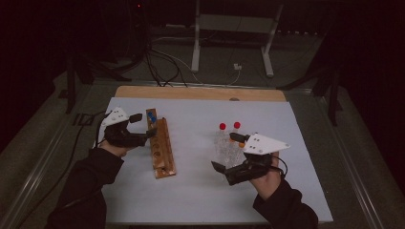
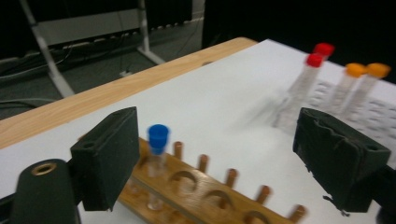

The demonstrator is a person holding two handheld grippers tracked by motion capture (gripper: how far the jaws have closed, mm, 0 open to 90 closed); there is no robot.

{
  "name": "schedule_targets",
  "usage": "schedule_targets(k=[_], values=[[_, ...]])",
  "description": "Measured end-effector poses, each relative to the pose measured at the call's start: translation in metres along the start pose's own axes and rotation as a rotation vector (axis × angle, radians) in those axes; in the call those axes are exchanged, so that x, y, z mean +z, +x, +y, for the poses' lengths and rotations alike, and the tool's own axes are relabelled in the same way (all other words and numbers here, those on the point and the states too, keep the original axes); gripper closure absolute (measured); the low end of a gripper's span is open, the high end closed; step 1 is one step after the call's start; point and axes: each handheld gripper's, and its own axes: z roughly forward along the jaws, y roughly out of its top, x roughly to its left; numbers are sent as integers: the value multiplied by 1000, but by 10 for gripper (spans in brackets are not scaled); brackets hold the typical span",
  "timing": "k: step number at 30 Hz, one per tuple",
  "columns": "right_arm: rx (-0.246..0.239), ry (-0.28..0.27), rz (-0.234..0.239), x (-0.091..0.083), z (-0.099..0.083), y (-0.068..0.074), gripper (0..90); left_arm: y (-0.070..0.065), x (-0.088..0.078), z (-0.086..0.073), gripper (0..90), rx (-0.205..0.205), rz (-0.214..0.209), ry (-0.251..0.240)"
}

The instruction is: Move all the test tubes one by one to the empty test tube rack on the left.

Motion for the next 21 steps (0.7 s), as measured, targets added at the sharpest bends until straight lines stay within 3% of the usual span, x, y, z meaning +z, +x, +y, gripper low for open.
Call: schedule_targets(k=[4,12,15,21], values=[[25,-13,-45,-12,1,-13,0,-13,-8,-6,33,7,-29,3],[100,6,-156,-30,-11,-40,0,-34,-21,-19,29,22,-66,-5],[130,48,-200,-30,-20,-48,0,-38,-24,-23,29,17,-74,-8],[204,121,-215,-24,-46,-58,73,-40,-27,-28,29,14,-68,-10]])
